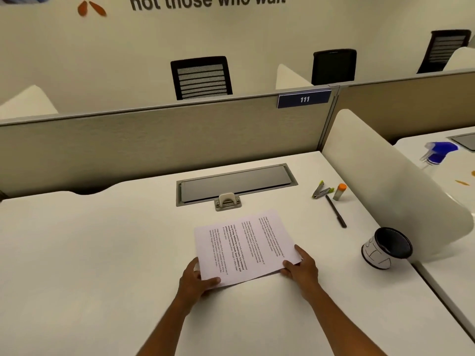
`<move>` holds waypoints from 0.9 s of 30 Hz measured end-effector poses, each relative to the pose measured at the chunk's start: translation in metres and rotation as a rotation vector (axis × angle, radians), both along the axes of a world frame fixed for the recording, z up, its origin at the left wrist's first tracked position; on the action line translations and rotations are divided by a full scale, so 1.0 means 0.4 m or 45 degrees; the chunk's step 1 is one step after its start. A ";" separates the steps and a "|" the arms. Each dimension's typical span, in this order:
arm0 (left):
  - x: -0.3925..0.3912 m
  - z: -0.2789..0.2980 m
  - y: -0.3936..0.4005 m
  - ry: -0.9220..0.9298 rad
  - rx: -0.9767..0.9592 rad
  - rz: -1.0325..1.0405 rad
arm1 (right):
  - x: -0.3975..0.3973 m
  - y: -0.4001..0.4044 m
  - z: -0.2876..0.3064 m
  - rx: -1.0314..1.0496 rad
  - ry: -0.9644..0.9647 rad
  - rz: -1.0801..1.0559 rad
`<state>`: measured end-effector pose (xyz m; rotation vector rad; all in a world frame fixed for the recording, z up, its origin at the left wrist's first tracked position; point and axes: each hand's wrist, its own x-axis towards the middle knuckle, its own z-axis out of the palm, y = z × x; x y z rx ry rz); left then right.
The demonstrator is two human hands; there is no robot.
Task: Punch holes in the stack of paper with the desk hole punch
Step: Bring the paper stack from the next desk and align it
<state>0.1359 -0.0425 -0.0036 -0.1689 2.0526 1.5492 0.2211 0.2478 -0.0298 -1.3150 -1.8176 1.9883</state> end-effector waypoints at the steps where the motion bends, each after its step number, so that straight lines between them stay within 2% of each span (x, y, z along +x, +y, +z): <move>1: 0.005 0.000 -0.005 0.009 -0.041 -0.026 | 0.003 -0.007 0.001 0.011 0.002 -0.003; 7: 0.010 0.006 -0.009 0.084 -0.164 -0.208 | 0.020 -0.009 0.001 0.067 -0.021 0.107; 14: 0.016 -0.015 -0.005 0.175 -0.210 -0.153 | 0.030 0.028 0.013 0.306 -0.137 0.399; 27: 0.007 -0.003 -0.014 0.209 -0.214 -0.163 | 0.026 0.041 0.005 0.261 -0.111 0.323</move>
